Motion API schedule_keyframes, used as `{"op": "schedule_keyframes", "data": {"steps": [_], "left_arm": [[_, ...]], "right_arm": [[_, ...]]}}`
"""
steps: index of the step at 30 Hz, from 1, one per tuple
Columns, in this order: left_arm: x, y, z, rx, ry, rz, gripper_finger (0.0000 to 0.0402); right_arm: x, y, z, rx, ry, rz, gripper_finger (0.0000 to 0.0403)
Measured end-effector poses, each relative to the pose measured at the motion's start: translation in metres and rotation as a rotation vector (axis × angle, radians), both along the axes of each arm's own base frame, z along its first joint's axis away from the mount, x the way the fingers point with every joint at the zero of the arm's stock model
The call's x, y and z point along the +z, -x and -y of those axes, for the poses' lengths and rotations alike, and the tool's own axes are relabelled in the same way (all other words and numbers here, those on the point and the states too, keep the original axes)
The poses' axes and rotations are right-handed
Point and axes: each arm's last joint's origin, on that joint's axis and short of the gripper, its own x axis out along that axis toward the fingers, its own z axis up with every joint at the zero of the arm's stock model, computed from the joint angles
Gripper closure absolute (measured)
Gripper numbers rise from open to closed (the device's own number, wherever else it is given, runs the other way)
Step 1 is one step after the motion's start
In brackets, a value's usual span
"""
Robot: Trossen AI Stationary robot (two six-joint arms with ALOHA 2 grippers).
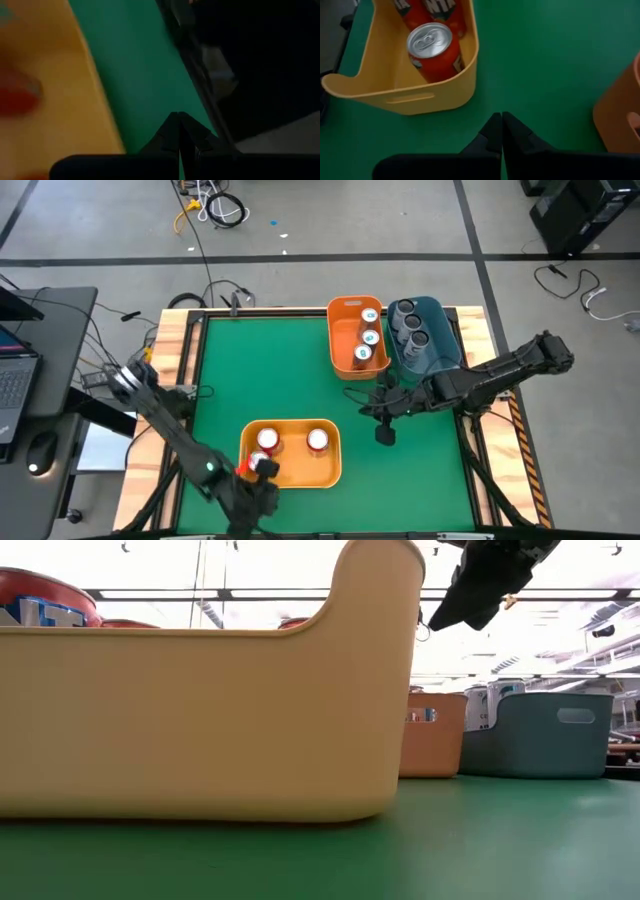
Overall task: Sort soda cans
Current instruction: Adjust the yellow bin
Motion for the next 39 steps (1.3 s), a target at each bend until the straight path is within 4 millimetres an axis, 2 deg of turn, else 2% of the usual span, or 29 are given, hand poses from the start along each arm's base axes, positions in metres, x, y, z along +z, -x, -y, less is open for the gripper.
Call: {"op": "schedule_keyframes", "data": {"steps": [5, 9, 16, 25, 34, 39], "left_arm": [[-0.036, -0.001, 0.023, 0.146, -0.021, -0.140, 0.0401], [-0.048, 0.003, 0.025, 0.306, -0.069, -0.147, 0.0401], [-0.055, 0.023, 0.015, 0.605, -0.210, -0.096, 0.0401], [-0.075, 0.039, -0.001, 0.739, -0.309, -0.090, 0.0401], [-0.073, 0.040, -0.026, 0.849, -0.480, -0.085, 0.0401], [-0.069, 0.032, -0.043, 0.896, -0.572, -0.057, 0.0401]], "right_arm": [[0.000, 0.000, -0.001, 0.008, 0.010, 0.001, 0.0403], [0.000, 0.000, -0.001, 0.003, 0.011, 0.000, 0.0403], [-0.003, -0.002, -0.003, -0.031, -0.027, 0.000, 0.0403], [-0.030, -0.024, -0.026, -0.004, -0.044, -0.011, 0.0403], [-0.058, -0.047, -0.039, -0.023, -0.097, 0.006, 0.0403], [-0.070, -0.058, -0.043, -0.019, -0.107, 0.035, 0.0403]]}}
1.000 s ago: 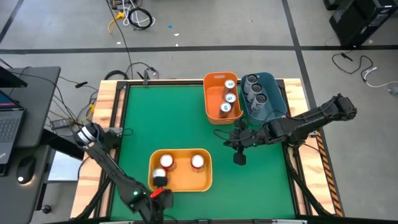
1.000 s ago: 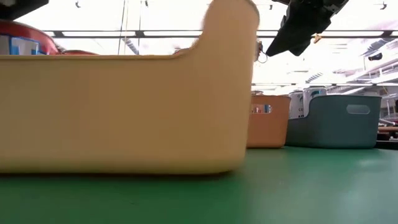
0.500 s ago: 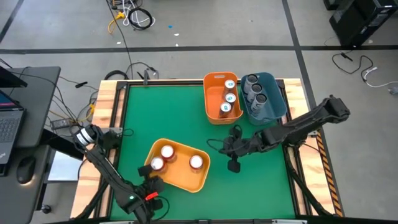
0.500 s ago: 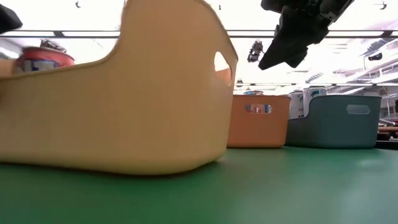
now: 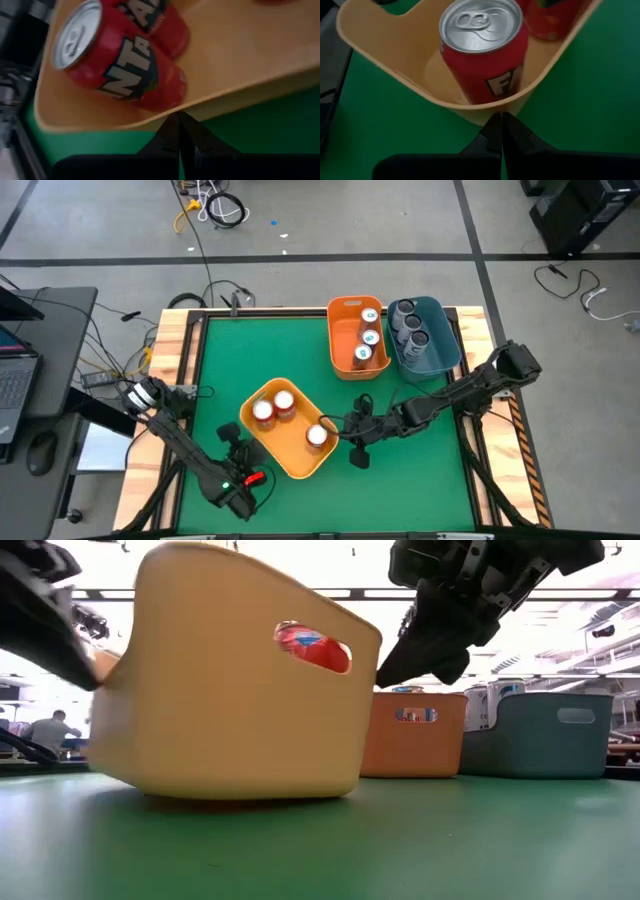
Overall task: Sort soda cans
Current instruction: Adjust the yellow bin
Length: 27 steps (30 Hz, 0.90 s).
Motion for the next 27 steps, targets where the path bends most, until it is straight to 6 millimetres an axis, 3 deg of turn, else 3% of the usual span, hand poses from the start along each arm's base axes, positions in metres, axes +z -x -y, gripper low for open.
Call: {"op": "schedule_keyframes", "data": {"steps": [13, 20, 27], "left_arm": [[0.010, -0.027, -0.040, 0.010, -0.158, -0.023, 0.0401], [0.065, -0.011, -0.059, -0.054, -0.124, 0.108, 0.0401], [0.120, 0.003, -0.108, -0.041, 0.058, 0.186, 0.0401]], "right_arm": [[0.002, -0.002, -0.019, 0.031, -0.014, 0.089, 0.0403], [0.004, -0.002, -0.019, 0.048, 0.015, 0.107, 0.0403], [0.017, 0.001, -0.014, 0.073, 0.050, 0.145, 0.0403]]}}
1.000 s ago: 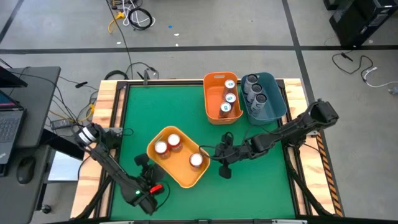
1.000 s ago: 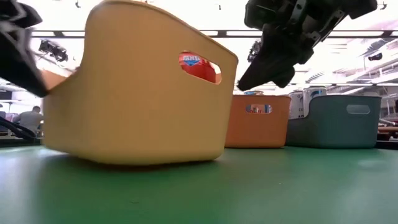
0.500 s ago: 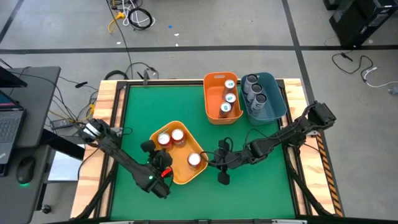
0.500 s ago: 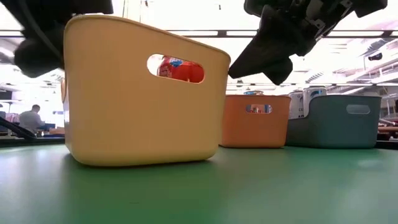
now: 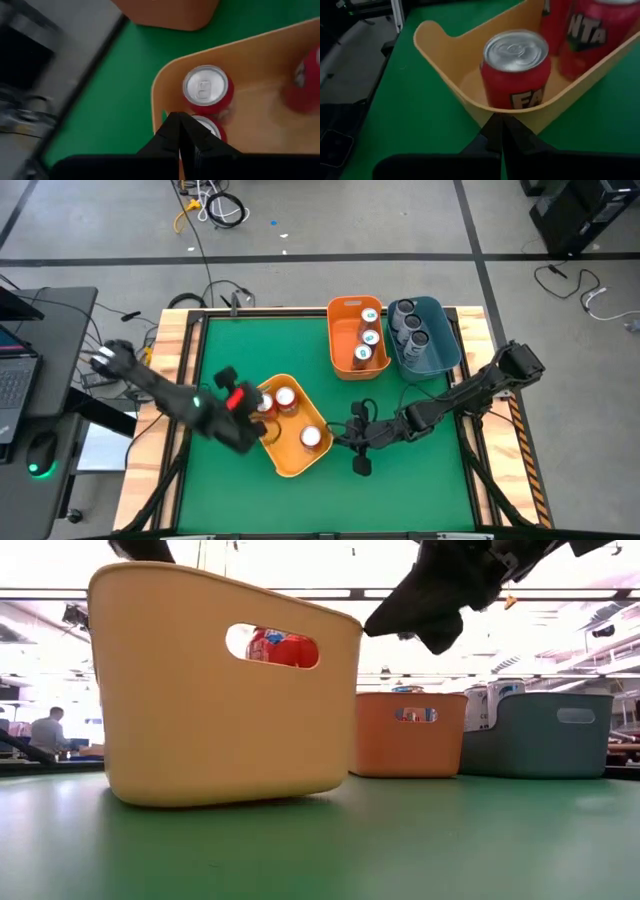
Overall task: Sort soda cans
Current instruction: Adjust the yellow bin, then adjust the orange soda cans inside the yellow bin
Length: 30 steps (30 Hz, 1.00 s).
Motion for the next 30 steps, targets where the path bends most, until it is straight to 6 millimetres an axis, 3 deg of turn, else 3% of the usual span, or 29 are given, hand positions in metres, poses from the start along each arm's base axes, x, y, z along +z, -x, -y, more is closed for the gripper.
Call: {"op": "schedule_keyframes", "data": {"steps": [8, 17, 20, 27, 30], "left_arm": [[0.028, -0.019, -0.048, -0.217, 0.371, 0.065, 0.0375], [0.013, -0.037, -0.086, -0.182, 0.331, -0.053, 0.0281], [0.004, -0.044, -0.102, -0.147, 0.301, -0.117, 0.0293], [-0.013, -0.061, -0.124, -0.257, 0.413, -0.173, 0.0392], [-0.015, -0.068, -0.123, -0.333, 0.483, -0.140, 0.0382]], "right_arm": [[0.009, 0.000, 0.009, -0.006, 0.026, 0.026, 0.0403], [0.006, 0.000, 0.013, 0.005, 0.063, -0.008, 0.0403], [0.006, -0.001, 0.017, 0.004, 0.076, -0.007, 0.0403], [0.004, -0.003, 0.026, 0.015, 0.096, -0.030, 0.0403], [0.003, -0.003, 0.031, 0.023, 0.099, -0.047, 0.0403]]}}
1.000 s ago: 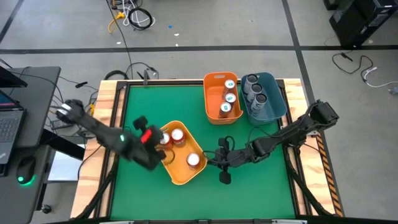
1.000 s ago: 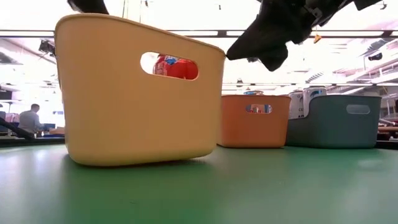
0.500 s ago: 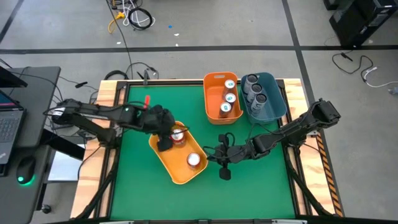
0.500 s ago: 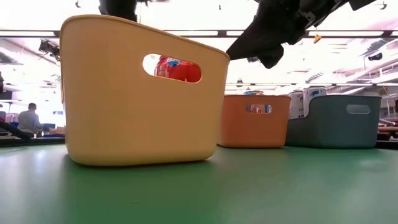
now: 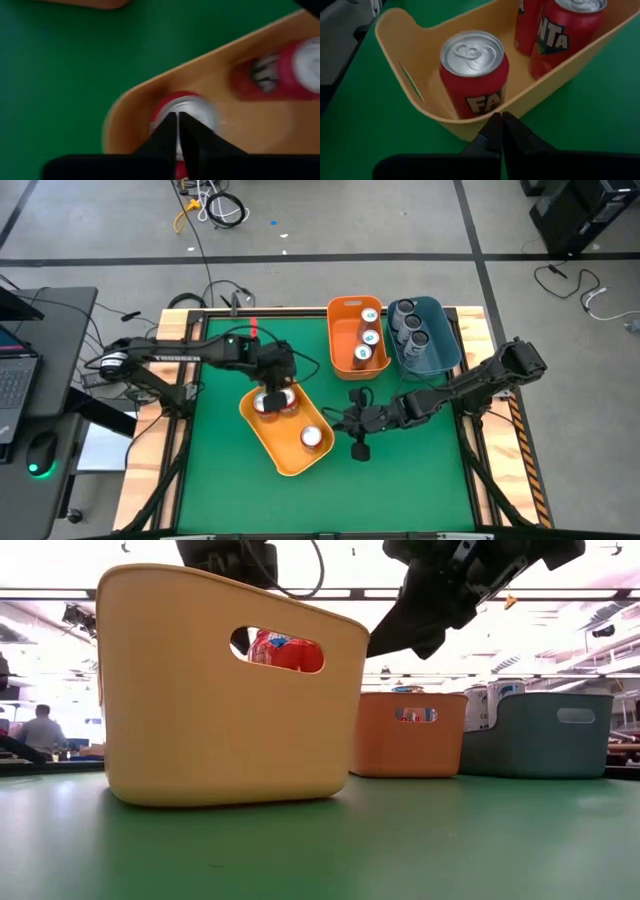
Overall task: Sort soda cans
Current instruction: Adjust the orange soda cans inside the yellow bin
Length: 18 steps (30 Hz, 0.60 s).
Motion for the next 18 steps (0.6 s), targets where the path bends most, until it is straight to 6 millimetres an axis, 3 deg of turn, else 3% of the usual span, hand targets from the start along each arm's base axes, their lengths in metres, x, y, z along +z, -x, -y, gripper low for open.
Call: {"op": "schedule_keyframes", "data": {"steps": [3, 12, 18], "left_arm": [[0.000, -0.002, 0.003, -0.021, 0.038, 0.013, 0.0334], [-0.005, -0.004, 0.004, 0.142, 0.126, -0.012, 0.0144], [-0.018, -0.012, 0.004, 0.120, 0.152, -0.060, 0.0069]], "right_arm": [[-0.002, 0.000, 0.005, 0.015, 0.004, -0.026, 0.0403], [-0.008, 0.002, 0.017, 0.058, 0.037, -0.111, 0.0403], [-0.009, 0.001, 0.023, 0.104, 0.044, -0.122, 0.0403]]}}
